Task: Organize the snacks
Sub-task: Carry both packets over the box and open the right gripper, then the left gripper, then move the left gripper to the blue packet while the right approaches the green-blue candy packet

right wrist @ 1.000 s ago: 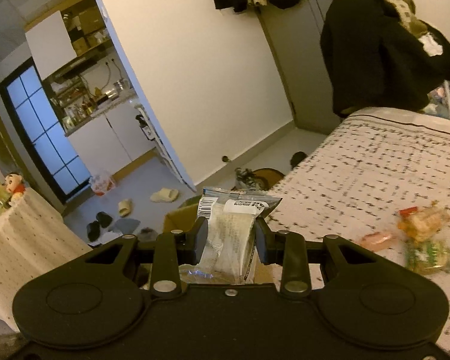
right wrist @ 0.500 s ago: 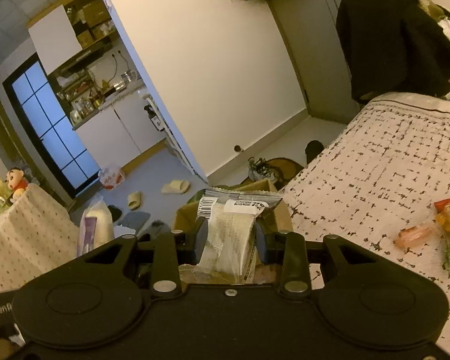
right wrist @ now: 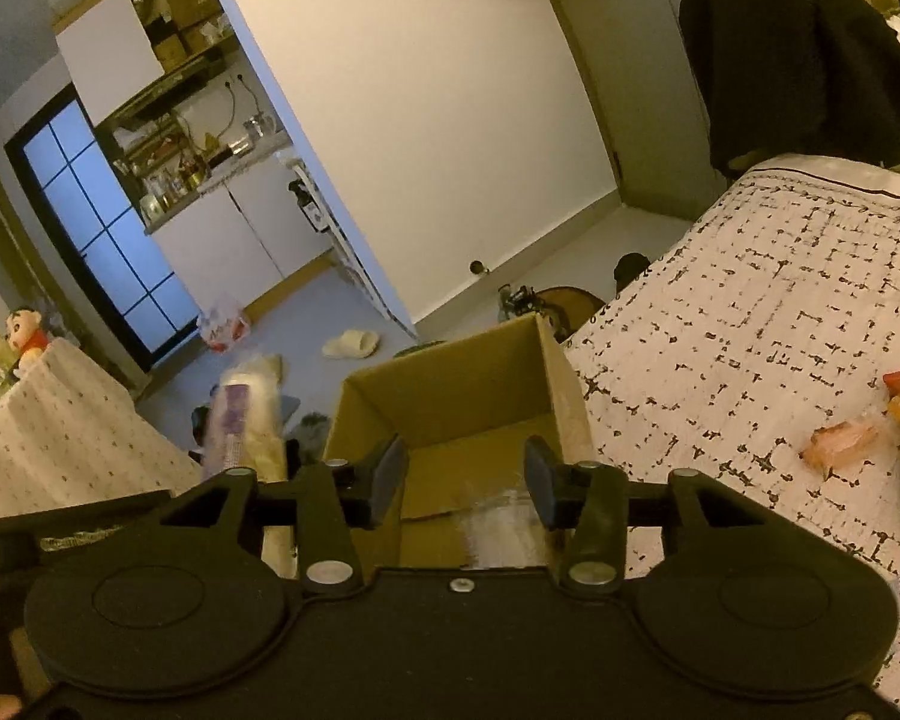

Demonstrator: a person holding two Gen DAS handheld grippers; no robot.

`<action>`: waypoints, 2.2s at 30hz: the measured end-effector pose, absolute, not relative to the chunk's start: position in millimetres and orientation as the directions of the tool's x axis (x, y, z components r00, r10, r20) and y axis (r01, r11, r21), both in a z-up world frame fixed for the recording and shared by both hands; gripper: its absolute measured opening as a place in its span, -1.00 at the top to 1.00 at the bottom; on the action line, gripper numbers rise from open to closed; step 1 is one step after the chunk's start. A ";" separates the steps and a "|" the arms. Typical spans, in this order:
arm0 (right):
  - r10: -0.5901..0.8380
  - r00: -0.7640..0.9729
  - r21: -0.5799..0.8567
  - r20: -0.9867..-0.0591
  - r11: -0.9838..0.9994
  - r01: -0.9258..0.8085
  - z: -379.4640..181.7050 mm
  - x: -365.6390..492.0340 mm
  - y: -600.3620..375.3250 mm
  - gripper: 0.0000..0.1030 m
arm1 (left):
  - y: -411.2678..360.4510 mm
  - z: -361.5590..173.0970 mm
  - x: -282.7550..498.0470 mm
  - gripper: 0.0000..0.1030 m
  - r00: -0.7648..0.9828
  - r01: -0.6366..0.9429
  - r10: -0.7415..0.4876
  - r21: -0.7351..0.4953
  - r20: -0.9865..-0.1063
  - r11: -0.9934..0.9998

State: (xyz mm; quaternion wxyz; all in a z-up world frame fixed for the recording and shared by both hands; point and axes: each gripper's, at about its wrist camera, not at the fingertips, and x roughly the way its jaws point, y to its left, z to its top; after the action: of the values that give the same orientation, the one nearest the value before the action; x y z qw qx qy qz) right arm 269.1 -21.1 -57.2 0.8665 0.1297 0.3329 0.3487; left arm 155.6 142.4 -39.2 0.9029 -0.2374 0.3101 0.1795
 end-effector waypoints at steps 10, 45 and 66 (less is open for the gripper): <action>0.610 0.574 0.432 -0.547 0.793 -0.430 -49.5 267.8 -56.2 -0.01 | 136.3 -39.2 174.7 0.33 0.746 -0.438 0.151 -0.308 -0.649 0.844; 0.364 0.689 0.345 -0.626 0.922 -0.175 -51.5 252.6 -238.0 -0.74 | 40.4 -18.5 170.2 -0.99 0.752 -0.291 0.059 -0.250 -0.656 0.924; 0.285 0.737 0.387 -0.613 0.922 -0.035 -63.5 264.6 -306.4 -0.74 | -34.4 -19.4 179.1 -1.00 0.746 -0.209 -0.013 -0.253 -0.666 0.945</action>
State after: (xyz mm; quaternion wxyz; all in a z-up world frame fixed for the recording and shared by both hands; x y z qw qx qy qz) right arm 264.6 -306.4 -63.5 0.9148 0.1777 0.3520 0.0876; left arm 179.1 -34.4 -19.4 0.9209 -0.1577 0.3526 0.0532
